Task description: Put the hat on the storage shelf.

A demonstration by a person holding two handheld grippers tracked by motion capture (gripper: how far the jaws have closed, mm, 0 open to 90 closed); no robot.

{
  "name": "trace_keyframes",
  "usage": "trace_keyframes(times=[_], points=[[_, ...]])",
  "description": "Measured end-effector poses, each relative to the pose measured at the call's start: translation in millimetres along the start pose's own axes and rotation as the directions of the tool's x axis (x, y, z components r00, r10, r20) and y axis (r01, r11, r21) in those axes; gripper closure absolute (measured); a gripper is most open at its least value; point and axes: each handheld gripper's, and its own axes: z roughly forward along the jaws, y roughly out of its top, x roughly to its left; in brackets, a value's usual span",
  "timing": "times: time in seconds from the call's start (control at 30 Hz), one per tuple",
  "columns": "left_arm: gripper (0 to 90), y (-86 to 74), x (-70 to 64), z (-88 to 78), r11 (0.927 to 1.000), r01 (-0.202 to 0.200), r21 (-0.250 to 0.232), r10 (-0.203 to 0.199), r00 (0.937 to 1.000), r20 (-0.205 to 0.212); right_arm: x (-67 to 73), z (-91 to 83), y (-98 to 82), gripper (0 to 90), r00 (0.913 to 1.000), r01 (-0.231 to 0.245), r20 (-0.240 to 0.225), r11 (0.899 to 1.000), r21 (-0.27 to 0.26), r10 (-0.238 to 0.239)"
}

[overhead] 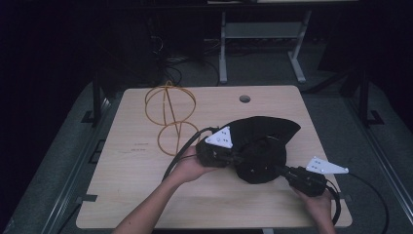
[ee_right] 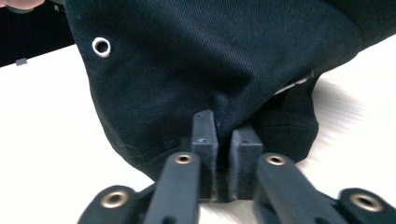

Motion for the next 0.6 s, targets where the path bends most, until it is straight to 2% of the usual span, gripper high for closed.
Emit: trace_keyframes(times=[0.27,0.37,0.6], points=[[83.8,0.3,-3.9,-2.9,0.9999,-0.015,0.006,0.015,0.9999,-0.005,1.4,-9.0,3.0,86.8,0.9999,0.0,0.01,1.0,-0.029,0.0],[83.1,1.0,-5.4,-4.1,0.9997,-0.023,0.012,0.023,0.9996,-0.015,3.0,-16.5,6.5,87.0,0.9998,0.007,0.017,0.998,-0.055,-0.006],[78.3,-0.2,-4.3,-6.8,0.9996,-0.01,0.027,0.011,0.999,-0.042,3.0,-26.3,10.6,87.3,0.9996,0.008,0.026,0.997,-0.076,-0.006]])
